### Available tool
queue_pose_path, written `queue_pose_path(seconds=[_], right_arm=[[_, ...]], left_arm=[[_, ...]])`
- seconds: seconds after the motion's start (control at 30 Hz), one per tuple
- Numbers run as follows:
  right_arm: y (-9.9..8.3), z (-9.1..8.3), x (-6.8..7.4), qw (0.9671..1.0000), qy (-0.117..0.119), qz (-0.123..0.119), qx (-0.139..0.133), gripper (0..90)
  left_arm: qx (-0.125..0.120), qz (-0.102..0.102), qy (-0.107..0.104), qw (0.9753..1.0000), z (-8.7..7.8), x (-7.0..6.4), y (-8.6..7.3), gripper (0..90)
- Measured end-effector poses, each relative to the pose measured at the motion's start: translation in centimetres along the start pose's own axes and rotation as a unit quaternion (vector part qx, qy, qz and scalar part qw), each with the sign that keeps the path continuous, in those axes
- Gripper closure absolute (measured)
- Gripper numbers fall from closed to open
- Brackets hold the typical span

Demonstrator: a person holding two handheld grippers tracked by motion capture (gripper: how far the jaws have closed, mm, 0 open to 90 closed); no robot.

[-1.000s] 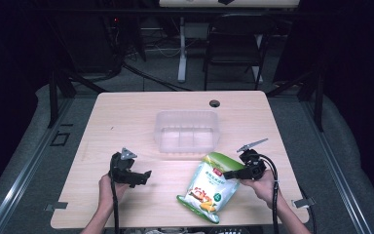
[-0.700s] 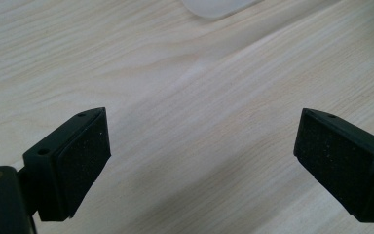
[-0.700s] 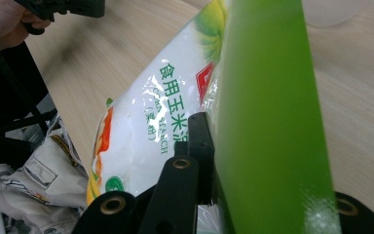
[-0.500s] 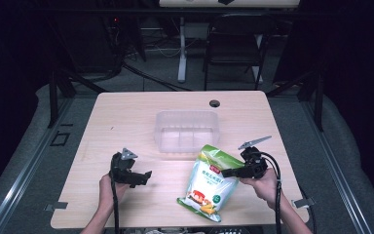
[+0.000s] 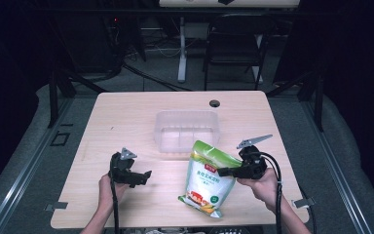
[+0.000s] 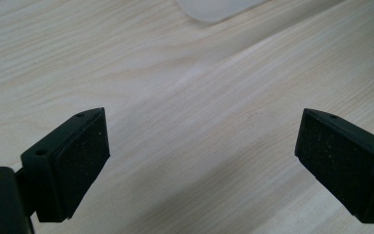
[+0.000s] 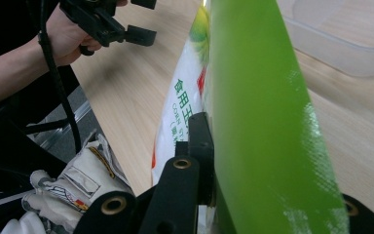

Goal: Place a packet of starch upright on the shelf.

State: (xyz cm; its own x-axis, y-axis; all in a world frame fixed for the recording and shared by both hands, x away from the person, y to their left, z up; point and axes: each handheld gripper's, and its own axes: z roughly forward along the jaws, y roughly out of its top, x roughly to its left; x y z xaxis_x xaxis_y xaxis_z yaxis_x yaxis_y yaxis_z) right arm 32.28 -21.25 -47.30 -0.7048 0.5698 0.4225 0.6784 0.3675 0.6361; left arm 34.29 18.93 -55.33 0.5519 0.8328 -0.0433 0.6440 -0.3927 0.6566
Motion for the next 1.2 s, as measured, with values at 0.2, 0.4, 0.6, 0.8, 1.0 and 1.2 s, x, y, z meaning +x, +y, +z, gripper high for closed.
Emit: queue_pose_path(seconds=[0.2,0.4,0.6,0.8,1.0,1.2], right_arm=[[0.4,-0.1,0.8,0.9999,0.004,-0.01,-0.002,90.0],[0.8,-0.7,1.3,0.9998,-0.001,-0.017,-0.011,90.0],[1.2,-1.1,1.5,0.9994,-0.011,-0.024,-0.021,90.0],[1.9,-1.6,1.6,0.9992,-0.017,-0.025,-0.024,90.0],[2.2,-2.2,1.5,0.9988,-0.022,-0.023,-0.037,90.0],[2.6,-2.9,1.1,0.9981,-0.027,-0.014,-0.054,90.0]], left_arm=[[0.005,0.002,-0.001,1.0,0.0,0.1,0.0,5.5],[-0.002,-0.001,0.006,1.0,-0.1,0.1,0.0,5.6],[-0.004,-0.001,0.008,1.0,-0.2,0.2,0.0,5.7],[-0.005,0.0,0.01,0.9999,-0.2,0.2,0.0,5.8],[-0.009,-0.002,0.014,0.9999,-0.3,0.1,0.0,5.8],[-0.005,-0.002,0.01,0.9999,-0.1,0.2,0.0,5.8]])
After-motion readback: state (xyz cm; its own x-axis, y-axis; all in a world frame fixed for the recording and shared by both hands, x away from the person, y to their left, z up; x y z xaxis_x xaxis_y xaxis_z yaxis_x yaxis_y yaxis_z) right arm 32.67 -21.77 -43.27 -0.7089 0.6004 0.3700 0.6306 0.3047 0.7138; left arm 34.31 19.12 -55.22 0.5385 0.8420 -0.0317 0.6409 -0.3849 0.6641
